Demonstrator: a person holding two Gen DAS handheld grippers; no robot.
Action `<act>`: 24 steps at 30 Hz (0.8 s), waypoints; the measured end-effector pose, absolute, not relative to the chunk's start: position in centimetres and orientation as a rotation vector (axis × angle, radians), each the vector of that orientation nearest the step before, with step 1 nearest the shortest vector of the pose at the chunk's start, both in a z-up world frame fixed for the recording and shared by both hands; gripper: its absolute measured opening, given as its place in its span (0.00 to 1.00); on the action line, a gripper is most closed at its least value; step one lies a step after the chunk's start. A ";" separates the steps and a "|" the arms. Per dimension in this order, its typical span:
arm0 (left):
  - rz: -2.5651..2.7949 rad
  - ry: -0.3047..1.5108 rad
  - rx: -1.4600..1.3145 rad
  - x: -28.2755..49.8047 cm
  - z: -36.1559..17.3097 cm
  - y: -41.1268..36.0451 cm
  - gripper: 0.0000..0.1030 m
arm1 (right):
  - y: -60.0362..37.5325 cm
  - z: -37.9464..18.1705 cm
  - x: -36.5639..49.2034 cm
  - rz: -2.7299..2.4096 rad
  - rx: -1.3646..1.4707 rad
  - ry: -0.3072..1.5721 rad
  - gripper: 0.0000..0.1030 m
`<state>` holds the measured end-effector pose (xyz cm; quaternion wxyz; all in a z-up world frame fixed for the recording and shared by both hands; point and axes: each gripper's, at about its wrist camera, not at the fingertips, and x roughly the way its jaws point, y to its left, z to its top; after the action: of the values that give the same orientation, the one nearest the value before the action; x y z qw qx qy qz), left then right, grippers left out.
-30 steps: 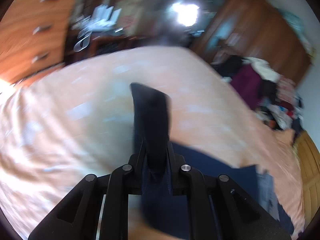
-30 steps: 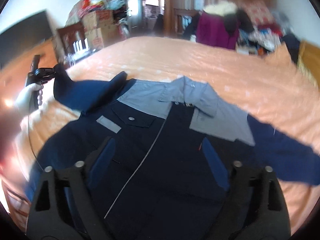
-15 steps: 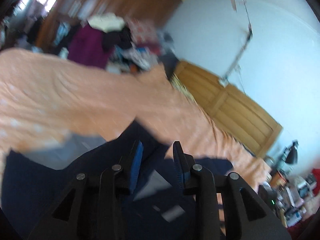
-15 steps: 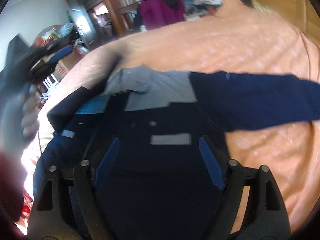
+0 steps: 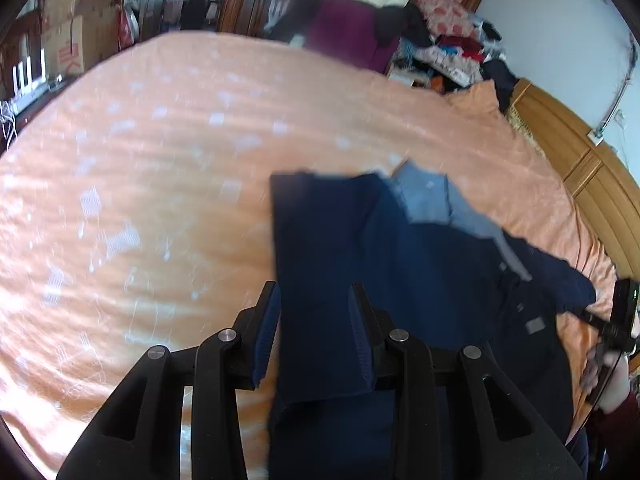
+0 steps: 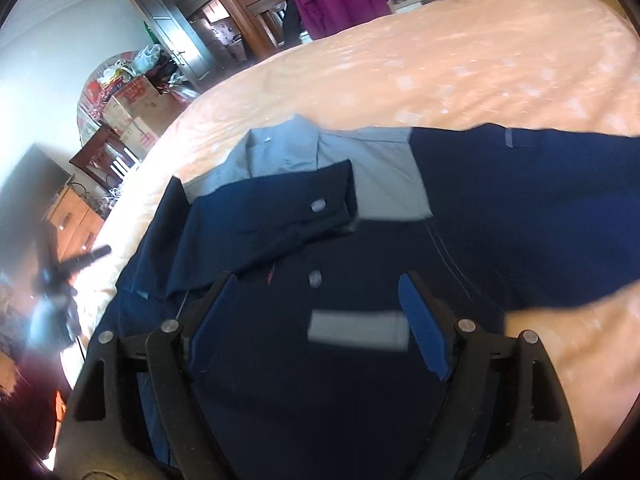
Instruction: Fold small clothes
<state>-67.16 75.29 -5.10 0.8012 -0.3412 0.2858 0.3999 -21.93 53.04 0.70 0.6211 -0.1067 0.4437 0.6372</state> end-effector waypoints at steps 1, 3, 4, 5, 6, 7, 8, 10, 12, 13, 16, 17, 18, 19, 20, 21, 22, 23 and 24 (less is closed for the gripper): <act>0.838 0.637 -0.729 -66.8 -6.0 75.1 0.34 | 54.3 0.3 -21.5 1.470 -0.232 1.049 0.78; 0.831 0.711 -0.726 -65.8 -7.9 75.4 0.34 | 56.6 -0.7 -20.7 1.485 -0.194 1.116 0.77; 0.833 0.748 -0.733 -65.5 -9.0 75.8 0.34 | 57.4 -1.1 -20.4 1.481 -0.192 1.133 0.76; 0.840 0.793 -0.739 -65.2 -10.4 75.9 0.34 | 58.3 -1.5 -20.1 1.457 -0.203 1.131 0.75; 0.840 0.806 -0.749 -65.4 -11.4 76.0 0.34 | 59.1 -1.8 -19.9 1.443 -0.222 1.123 0.74; 0.838 0.793 -0.761 -66.0 -11.8 76.1 0.35 | 60.2 -2.5 -19.8 1.411 -0.262 1.116 0.74; 0.833 0.778 -0.774 -66.3 -11.6 76.2 0.36 | 60.7 -2.9 -19.5 1.397 -0.271 1.121 0.73; 0.828 0.765 -0.785 -66.8 -11.7 76.2 0.36 | 61.8 -3.9 -19.4 1.406 -0.268 1.168 0.70; 0.821 0.756 -0.790 -67.3 -11.7 76.3 0.36 | 62.4 -4.0 -19.9 1.429 -0.271 1.172 0.65; 0.819 0.751 -0.795 -67.4 -11.6 76.3 0.37 | 62.6 -4.1 -20.5 1.456 -0.276 1.176 0.64; 0.814 0.735 -0.805 -68.0 -11.8 76.6 0.37 | 63.2 -5.0 -21.7 1.441 -0.357 1.155 0.56; 0.815 0.733 -0.804 -67.6 -11.9 76.4 0.37 | 63.2 -5.2 -21.5 1.410 -0.362 1.153 0.44; 0.816 0.731 -0.804 -67.7 -11.9 76.5 0.37 | 63.2 -5.3 -21.2 1.392 -0.356 1.158 0.19; 0.818 0.732 -0.802 -67.7 -11.8 76.5 0.37 | 62.9 -5.4 -20.6 1.385 -0.337 1.179 0.10; 0.820 0.735 -0.798 -67.8 -11.7 76.4 0.37 | 62.5 -5.2 -20.2 1.401 -0.306 1.199 0.08; 0.823 0.739 -0.795 -67.0 -11.5 76.7 0.37 | 62.0 -4.7 -20.0 1.415 -0.283 1.196 0.06; 0.824 0.743 -0.792 -66.8 -11.5 76.7 0.37 | 61.1 -3.8 -20.1 1.431 -0.267 1.178 0.05; 0.824 0.745 -0.790 -66.5 -11.5 76.7 0.37 | 60.3 -3.2 -20.0 1.441 -0.250 1.165 0.04; 0.824 0.743 -0.792 -66.3 -11.4 76.8 0.37 | 58.8 -2.2 -19.8 1.447 -0.229 1.137 0.04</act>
<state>-66.29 76.76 -11.44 0.7764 -0.3661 0.3436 0.3809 -19.78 58.78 -2.18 0.5999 -0.0988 0.4905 0.6243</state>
